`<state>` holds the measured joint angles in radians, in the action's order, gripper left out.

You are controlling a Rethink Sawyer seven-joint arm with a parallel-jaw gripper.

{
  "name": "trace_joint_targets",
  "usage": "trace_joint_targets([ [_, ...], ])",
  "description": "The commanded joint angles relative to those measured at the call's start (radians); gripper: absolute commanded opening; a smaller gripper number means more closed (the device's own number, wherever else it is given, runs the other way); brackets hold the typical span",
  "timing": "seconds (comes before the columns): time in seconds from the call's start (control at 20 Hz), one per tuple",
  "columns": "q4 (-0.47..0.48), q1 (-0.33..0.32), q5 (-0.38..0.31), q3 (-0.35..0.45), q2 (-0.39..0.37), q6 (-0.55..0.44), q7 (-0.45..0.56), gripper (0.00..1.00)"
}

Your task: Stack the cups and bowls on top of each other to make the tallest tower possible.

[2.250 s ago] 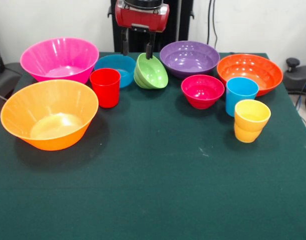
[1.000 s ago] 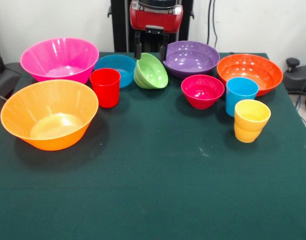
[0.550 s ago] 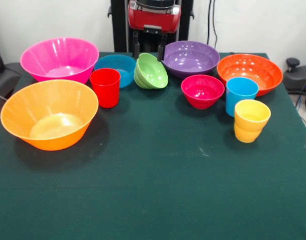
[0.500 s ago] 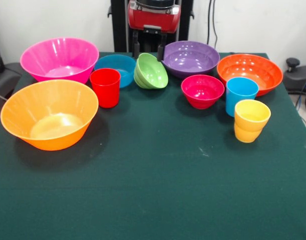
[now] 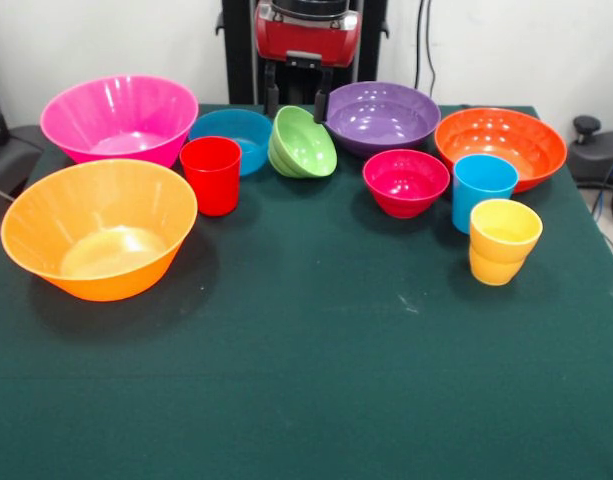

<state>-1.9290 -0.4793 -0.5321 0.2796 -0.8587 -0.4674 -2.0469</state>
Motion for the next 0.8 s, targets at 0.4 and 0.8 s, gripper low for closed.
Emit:
trace_joint_targets([
  [0.4, 0.007, -0.002, -0.017, 0.041, 0.04, -0.031, 0.038, 1.0],
  [0.8, 0.011, 0.003, -0.011, 0.046, 0.044, -0.035, 0.035, 1.0],
])
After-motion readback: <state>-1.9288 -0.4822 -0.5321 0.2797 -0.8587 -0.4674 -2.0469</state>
